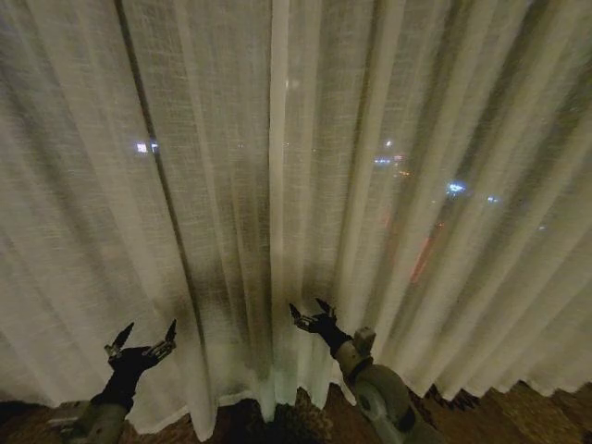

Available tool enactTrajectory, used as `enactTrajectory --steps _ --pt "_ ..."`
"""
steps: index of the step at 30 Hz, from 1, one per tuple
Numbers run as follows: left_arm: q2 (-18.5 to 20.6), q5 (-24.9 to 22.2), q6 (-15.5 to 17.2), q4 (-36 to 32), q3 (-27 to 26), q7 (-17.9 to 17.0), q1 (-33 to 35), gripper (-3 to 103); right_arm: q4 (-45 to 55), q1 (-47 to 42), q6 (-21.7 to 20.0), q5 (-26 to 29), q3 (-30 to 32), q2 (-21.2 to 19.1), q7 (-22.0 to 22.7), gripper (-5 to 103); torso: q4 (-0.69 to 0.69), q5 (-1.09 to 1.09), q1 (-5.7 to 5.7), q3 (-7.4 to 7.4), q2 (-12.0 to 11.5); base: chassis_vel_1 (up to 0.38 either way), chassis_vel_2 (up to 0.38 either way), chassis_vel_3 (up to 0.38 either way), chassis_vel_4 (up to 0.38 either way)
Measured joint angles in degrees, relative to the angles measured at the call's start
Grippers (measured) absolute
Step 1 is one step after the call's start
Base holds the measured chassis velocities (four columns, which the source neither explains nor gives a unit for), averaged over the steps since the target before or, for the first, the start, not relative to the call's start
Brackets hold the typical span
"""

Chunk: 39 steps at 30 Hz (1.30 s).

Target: Open the curtains by pulling them apart, changing their state from closed to fully open.

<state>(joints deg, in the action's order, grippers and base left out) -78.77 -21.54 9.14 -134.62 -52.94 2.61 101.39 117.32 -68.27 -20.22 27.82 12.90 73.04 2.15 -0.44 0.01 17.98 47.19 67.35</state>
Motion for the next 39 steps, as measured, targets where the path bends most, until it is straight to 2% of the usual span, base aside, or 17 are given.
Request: enactTrajectory --steps 10,15,25,26,28,29,32,34,35,36,38,39 --pt "-0.43 0.05 -0.76 0.79 -0.59 0.01 0.58 100 -9.02 8.95 1.59 -1.05 0.00 2.66 0.98 100 0.01 0.00 0.00 0.00 0.00 0.000 0.000 0.000 0.000" --pt "-0.77 0.05 -0.87 0.81 -0.59 0.03 0.60 100 -10.18 10.78 1.63 -0.95 -0.33 3.03 1.09 100 0.00 0.00 0.00 0.00 0.00 0.000 0.000 0.000 0.000" --pt "-0.89 0.11 -1.06 0.84 -0.42 0.09 0.60 100 -17.33 16.21 3.51 -3.26 -0.86 6.64 1.19 100 0.01 0.00 0.00 0.00 0.00 0.000 0.000 0.000 0.000" --pt "-0.83 0.11 -1.18 0.87 -0.51 0.09 0.62 100 -18.11 16.84 3.83 -3.48 -0.86 6.75 1.19 103 0.01 0.00 0.00 0.00 0.00 0.000 0.000 0.000 0.000" --pt "-0.67 0.11 -1.39 1.04 -0.76 0.09 0.80 100 -19.13 17.73 4.34 -4.56 -0.95 6.59 1.19 95 0.00 0.01 0.00 0.00 0.00 0.000 0.000 0.000 0.000" --pt "-0.67 0.11 -1.39 1.04 -0.76 0.09 0.80 100 -19.13 17.73 4.34 -4.56 -0.95 6.59 1.19 95 0.00 0.01 0.00 0.00 0.00 0.000 0.000 0.000 0.000" --pt "-0.61 0.11 -1.63 1.15 -0.86 0.10 0.97 100 -19.73 18.26 4.64 -5.72 -0.94 5.83 1.19 79 0.00 0.00 0.00 0.00 0.00 0.000 0.000 0.000 0.000" --pt "-0.61 0.10 -1.68 1.22 -0.86 0.10 0.98 100 -19.82 18.33 4.70 -5.81 -0.93 5.63 1.19 79 0.00 0.00 0.00 0.00 0.01 0.000 0.000 0.000 0.000" --pt "-0.60 0.10 -1.75 1.32 -0.84 0.10 0.98 100 -19.95 18.43 4.80 -5.87 -0.91 5.41 1.19 68 0.00 0.01 0.00 0.00 0.00 0.000 0.000 0.000 0.000" --pt "-0.61 0.09 -1.79 1.41 -0.80 0.11 0.92 100 -20.04 18.46 4.86 -5.88 -0.91 5.32 1.19 63 0.00 0.01 0.00 0.00 0.01 0.000 0.000 0.000 0.000" --pt "-0.61 0.09 -1.79 1.45 -0.79 0.11 0.89 100 -20.11 18.48 4.89 -5.88 -0.93 5.28 1.19 63 0.00 0.00 0.00 0.00 0.00 0.000 0.000 0.000 0.000" --pt "-0.61 0.09 -1.80 1.48 -0.75 0.11 0.84 100 -20.19 18.51 4.94 -5.88 -0.99 5.23 1.19 57 0.00 0.01 0.00 0.00 0.00 0.000 0.000 0.000 0.000"
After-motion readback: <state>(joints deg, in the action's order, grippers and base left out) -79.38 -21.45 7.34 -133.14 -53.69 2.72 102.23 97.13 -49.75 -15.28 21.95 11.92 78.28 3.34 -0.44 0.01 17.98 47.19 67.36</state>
